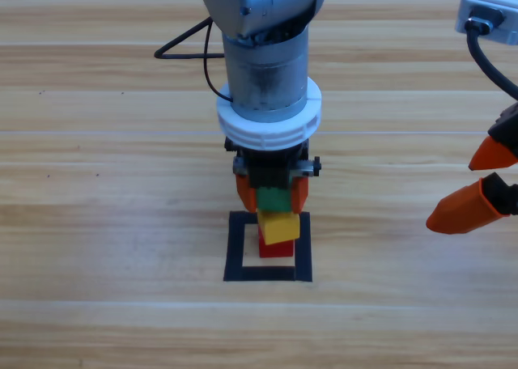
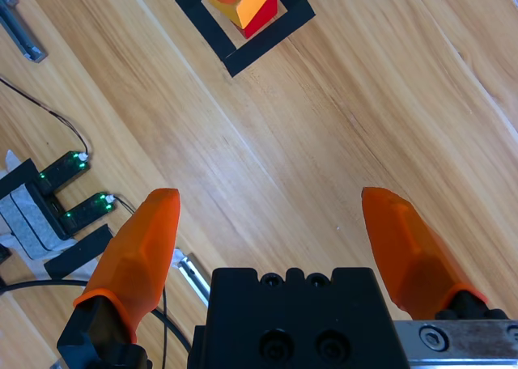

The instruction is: Stack the blocks in the rectangular block: red at the bottom, yellow in the middle, green on top

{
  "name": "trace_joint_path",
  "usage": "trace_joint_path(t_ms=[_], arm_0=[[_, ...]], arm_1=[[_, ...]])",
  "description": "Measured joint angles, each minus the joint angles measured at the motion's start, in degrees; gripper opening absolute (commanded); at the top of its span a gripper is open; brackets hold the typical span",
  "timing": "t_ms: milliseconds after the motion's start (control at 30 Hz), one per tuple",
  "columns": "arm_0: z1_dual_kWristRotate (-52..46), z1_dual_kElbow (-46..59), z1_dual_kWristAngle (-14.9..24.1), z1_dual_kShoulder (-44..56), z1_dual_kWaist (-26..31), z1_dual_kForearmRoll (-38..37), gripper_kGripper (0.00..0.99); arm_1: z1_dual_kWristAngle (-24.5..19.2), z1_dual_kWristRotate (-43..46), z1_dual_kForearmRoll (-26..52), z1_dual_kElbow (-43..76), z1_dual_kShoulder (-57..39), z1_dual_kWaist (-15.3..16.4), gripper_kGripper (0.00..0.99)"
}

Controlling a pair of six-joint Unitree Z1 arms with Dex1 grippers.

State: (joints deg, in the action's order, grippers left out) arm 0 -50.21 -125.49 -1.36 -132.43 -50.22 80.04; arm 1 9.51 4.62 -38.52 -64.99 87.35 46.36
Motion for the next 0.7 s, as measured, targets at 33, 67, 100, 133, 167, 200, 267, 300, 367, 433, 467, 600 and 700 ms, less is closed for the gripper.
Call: trace_joint_path(t_ms=[33,67,100,133,167,200,267,300,367,433,467,600,700], arm_0=[[-0.3,0.0,0.0,0.0,0.0,0.0,0.081],[-0.7,0.0,0.0,0.0,0.0,0.0,0.081],[-1.2,0.0,0.0,0.0,0.0,0.1,0.081],[-1.5,0.0,0.0,0.0,0.0,0.2,0.081],[-1.7,0.0,0.0,0.0,0.0,0.2,0.081],[-1.7,0.0,0.0,0.0,0.0,0.2,0.081],[-1.8,0.0,0.0,0.0,0.0,0.2,0.081],[-1.8,0.0,0.0,0.0,0.0,0.2,0.081],[-1.8,0.0,0.0,0.0,0.0,0.2,0.081],[-1.8,0.0,0.0,0.0,0.0,0.2,0.081],[-1.8,0.0,0.0,0.0,0.0,0.2,0.081],[-2.0,0.0,0.0,0.0,0.0,0.2,0.081],[-2.1,0.0,0.0,0.0,0.0,0.2,0.083]], arm_1=[[0.0,0.0,0.0,0.0,0.0,0.0,0.99],[0.0,0.1,0.0,0.0,0.0,0.0,0.99],[0.0,0.1,0.0,0.0,0.0,0.0,0.99],[0.0,0.1,0.0,0.0,0.0,0.0,0.99],[0.0,0.1,0.0,0.0,0.0,0.0,0.99],[0.0,0.1,0.0,0.0,0.0,0.0,0.99],[0.0,0.1,0.0,0.0,0.0,0.0,0.99],[0.0,0.1,0.0,0.0,0.0,0.0,0.99],[0.0,0.1,0.0,0.0,0.0,0.0,0.99],[0.0,0.1,0.0,0.0,0.0,0.0,0.99],[0.0,0.1,0.0,0.0,0.0,0.0,0.99],[0.0,0.1,0.0,0.1,0.0,0.0,0.99],[0.0,0.1,0.0,0.1,0.0,0.0,0.99]])
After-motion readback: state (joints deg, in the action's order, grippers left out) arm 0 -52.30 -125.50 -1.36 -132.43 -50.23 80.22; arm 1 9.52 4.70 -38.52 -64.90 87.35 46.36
